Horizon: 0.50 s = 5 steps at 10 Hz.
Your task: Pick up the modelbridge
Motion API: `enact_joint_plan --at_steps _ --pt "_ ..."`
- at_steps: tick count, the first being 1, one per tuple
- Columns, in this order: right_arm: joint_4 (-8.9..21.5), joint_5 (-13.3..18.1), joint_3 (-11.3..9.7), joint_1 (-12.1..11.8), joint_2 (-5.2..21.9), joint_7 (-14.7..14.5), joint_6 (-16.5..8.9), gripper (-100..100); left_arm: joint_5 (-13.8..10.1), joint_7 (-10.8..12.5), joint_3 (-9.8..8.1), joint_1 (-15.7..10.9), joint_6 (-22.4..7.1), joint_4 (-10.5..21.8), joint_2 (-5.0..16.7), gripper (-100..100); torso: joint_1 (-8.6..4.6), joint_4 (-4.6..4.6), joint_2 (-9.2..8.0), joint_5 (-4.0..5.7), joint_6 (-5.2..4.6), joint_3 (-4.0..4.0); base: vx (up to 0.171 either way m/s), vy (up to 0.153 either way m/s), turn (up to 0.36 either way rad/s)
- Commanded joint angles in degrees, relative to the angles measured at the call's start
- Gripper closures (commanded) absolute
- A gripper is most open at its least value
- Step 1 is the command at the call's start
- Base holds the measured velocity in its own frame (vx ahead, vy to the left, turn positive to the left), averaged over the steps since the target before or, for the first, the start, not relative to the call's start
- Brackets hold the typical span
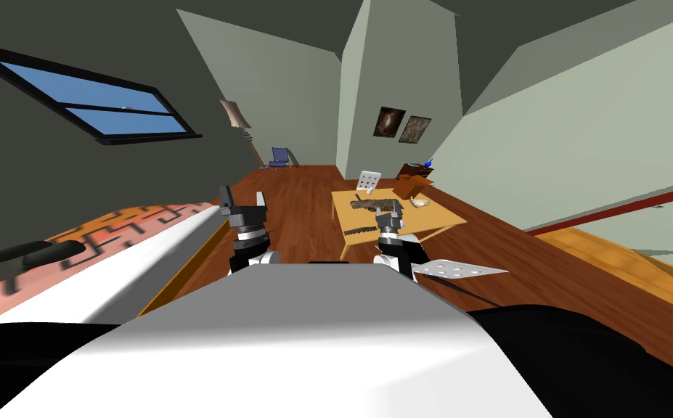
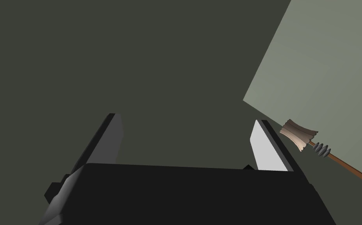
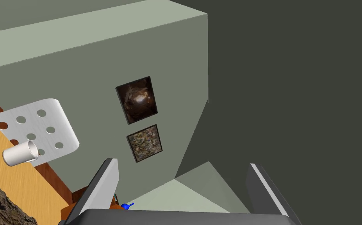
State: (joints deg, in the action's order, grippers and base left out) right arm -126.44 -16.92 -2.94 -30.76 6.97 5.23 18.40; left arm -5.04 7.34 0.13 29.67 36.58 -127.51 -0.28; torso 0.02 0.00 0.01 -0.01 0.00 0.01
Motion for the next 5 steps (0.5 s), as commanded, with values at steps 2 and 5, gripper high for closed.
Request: enact_joint_plan --at_steps 2,5 --pt "1.03 -4.52 -0.42 -0.23 1.12 0.93 -0.81 -100 0.00 0.00 0.00 0.00 0.00 0.00 0.00 0 0.02 0.00 0.01 0.00 0.00 0.00 0.004 0.013 0.003" --pt "2.11 -9.79 -0.98 -0.63 2.18 1.80 -1.59 -100 0.00 0.00 0.00 0.00 0.00 0.00 0.00 0 0.06 0.00 0.00 -0.01 0.00 0.00 0.001 0.018 0.002"
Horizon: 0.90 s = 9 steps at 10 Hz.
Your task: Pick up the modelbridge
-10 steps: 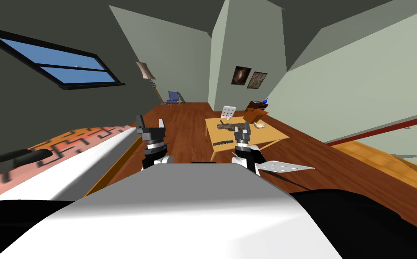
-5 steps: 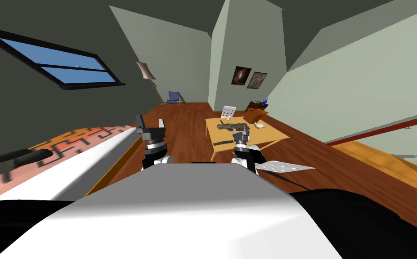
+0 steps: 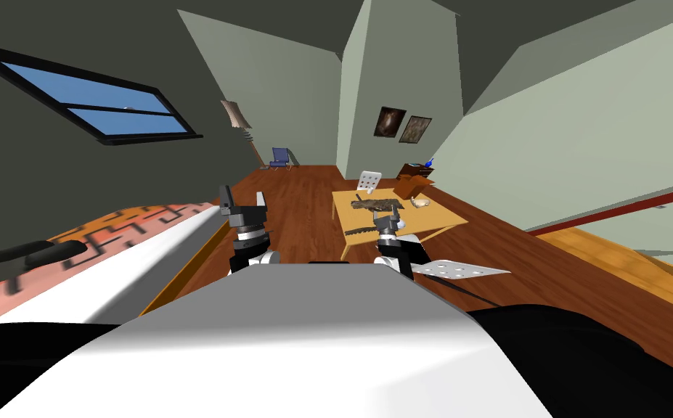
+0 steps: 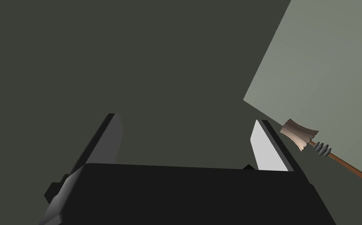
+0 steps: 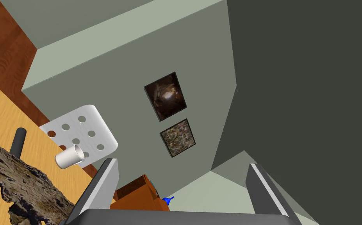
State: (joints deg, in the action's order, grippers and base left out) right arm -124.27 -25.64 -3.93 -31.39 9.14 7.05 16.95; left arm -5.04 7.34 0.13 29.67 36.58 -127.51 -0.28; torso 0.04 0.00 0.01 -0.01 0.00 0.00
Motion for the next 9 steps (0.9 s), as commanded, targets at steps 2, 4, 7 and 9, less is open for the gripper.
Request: enact_joint_plan --at_steps 2,4,7,9 --pt "1.12 -4.55 -0.58 -0.46 1.15 0.87 -0.99 -100 0.00 0.00 0.00 0.00 0.00 0.00 0.00 0 0.03 0.00 0.00 0.00 0.00 0.00 -0.001 0.026 0.008" --pt "2.40 -7.99 -1.20 -0.96 2.35 1.77 -1.90 -100 0.00 0.00 0.00 0.00 0.00 0.00 0.00 0 0.01 0.00 0.00 0.00 0.00 0.00 0.002 0.020 0.005" --pt "3.76 -13.43 -1.84 -1.51 3.63 2.67 -2.86 -100 0.00 0.00 0.00 0.00 0.00 0.00 0.00 0 0.03 0.00 -0.01 -0.01 0.00 0.00 0.002 0.028 0.008" --pt "3.76 -16.87 -1.84 -1.51 3.63 2.67 -2.86 -100 0.00 0.00 0.00 0.00 0.00 0.00 0.00 0 0.08 0.00 0.00 -0.02 0.00 0.00 0.000 0.028 0.000"
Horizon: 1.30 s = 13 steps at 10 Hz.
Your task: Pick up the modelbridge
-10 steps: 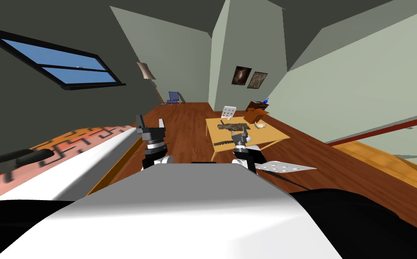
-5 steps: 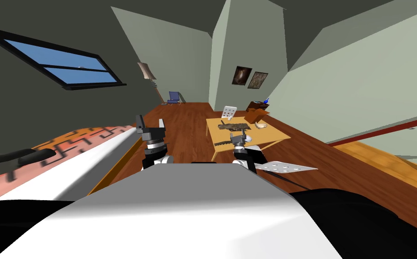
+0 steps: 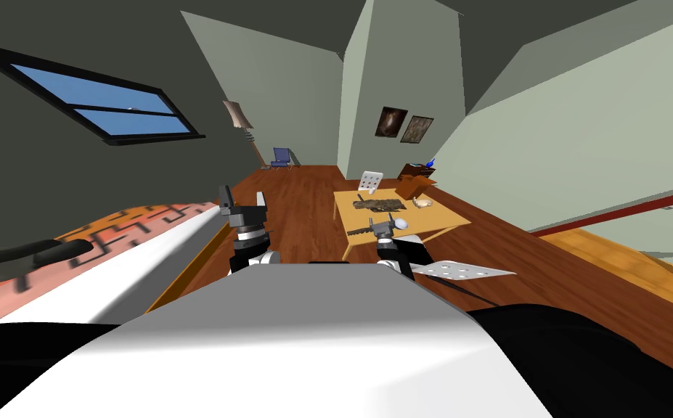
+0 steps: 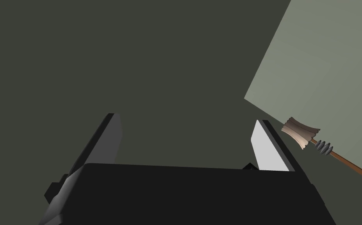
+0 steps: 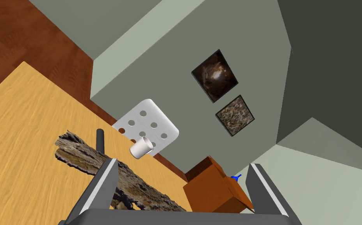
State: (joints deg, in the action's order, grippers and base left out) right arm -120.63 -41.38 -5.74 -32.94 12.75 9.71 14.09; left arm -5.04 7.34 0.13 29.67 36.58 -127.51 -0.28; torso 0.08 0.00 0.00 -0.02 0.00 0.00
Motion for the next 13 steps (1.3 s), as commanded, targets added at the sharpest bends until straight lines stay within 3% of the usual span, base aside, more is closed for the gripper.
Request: enact_joint_plan --at_steps 1,5,12,13 --pt "0.12 -1.86 -0.03 0.04 0.02 0.01 0.00 -100 0.00 0.00 0.00 0.00 0.00 0.00 0.00 0 0.00 0.00 0.00 0.00 0.00 0.00 0.000 0.000 0.000" --pt "3.07 -9.26 -1.36 -1.17 2.78 1.76 -2.07 -100 0.00 0.00 0.00 0.00 0.00 0.00 0.00 0 0.02 0.00 0.01 -0.01 0.00 0.01 0.003 0.033 0.014" --pt "4.65 -20.79 -2.04 -1.84 4.25 2.60 -3.16 -100 0.00 0.00 0.00 0.00 0.00 0.00 0.00 0 0.02 0.00 0.02 -0.01 0.00 0.01 0.008 0.028 0.006" --pt "6.31 -22.68 -2.71 -2.55 5.79 3.39 -4.28 -100 0.00 0.00 0.00 0.00 0.00 0.00 0.00 0 -0.05 0.00 0.00 0.01 0.00 0.00 0.010 0.035 0.040"
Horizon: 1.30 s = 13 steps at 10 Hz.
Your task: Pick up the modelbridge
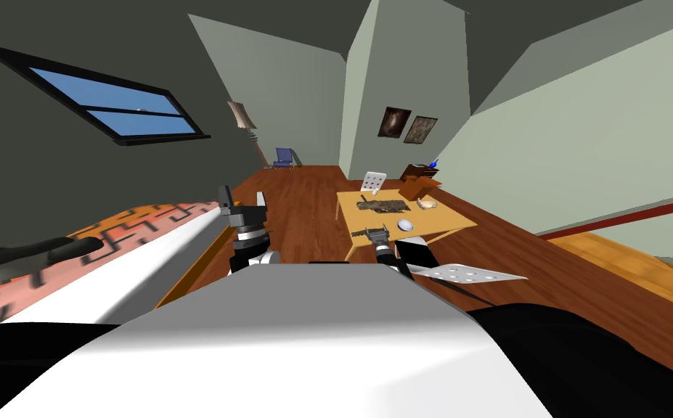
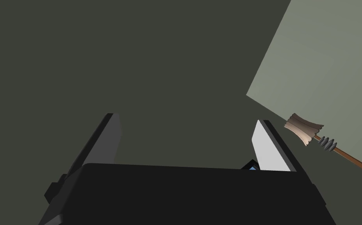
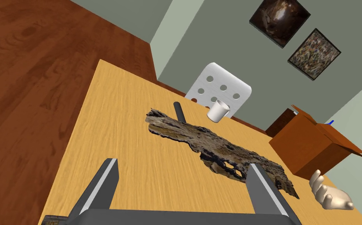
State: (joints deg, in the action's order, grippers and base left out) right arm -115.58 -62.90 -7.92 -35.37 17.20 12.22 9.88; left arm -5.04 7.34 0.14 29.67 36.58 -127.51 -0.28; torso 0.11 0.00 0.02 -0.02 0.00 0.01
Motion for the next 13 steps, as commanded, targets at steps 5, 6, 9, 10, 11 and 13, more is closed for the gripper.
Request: enact_joint_plan --at_steps 5,6,9,10,11,13 --pt "2.96 -9.42 -1.20 -0.86 2.93 1.62 -1.22 -100 0.00 0.00 0.00 0.00 0.00 0.00 0.00 0 0.00 -0.01 0.03 0.00 0.00 0.02 0.015 0.035 0.010" --pt "2.96 -11.11 -1.20 -0.86 2.93 1.62 -1.22 -100 0.00 0.00 0.00 0.00 0.00 0.00 0.00 0 0.05 -0.01 0.05 -0.02 0.00 0.03 0.014 0.027 -0.005" --pt "4.71 -16.02 -1.86 -1.59 4.56 2.32 -2.40 -100 0.00 0.00 0.00 0.00 0.00 0.00 0.00 0 0.00 -0.01 0.04 0.00 0.00 0.02 0.017 0.035 0.020" --pt "4.71 -17.63 -1.86 -1.59 4.56 2.32 -2.40 -100 0.00 0.00 0.00 0.00 0.00 0.00 0.00 0 0.06 -0.01 0.06 -0.02 -0.01 0.04 0.021 0.025 -0.008" --pt "4.71 -19.31 -1.86 -1.59 4.56 2.32 -2.40 -100 0.00 0.00 0.00 0.00 0.00 0.00 0.00 0 0.00 -0.01 0.06 -0.01 0.00 0.03 0.010 0.005 -0.002" --pt "6.48 -22.98 -2.53 -2.32 6.22 2.97 -3.59 -100 0.00 0.00 0.00 0.00 0.00 0.00 0.00 0 0.00 -0.01 0.07 0.00 0.00 0.04 0.035 0.041 0.034"
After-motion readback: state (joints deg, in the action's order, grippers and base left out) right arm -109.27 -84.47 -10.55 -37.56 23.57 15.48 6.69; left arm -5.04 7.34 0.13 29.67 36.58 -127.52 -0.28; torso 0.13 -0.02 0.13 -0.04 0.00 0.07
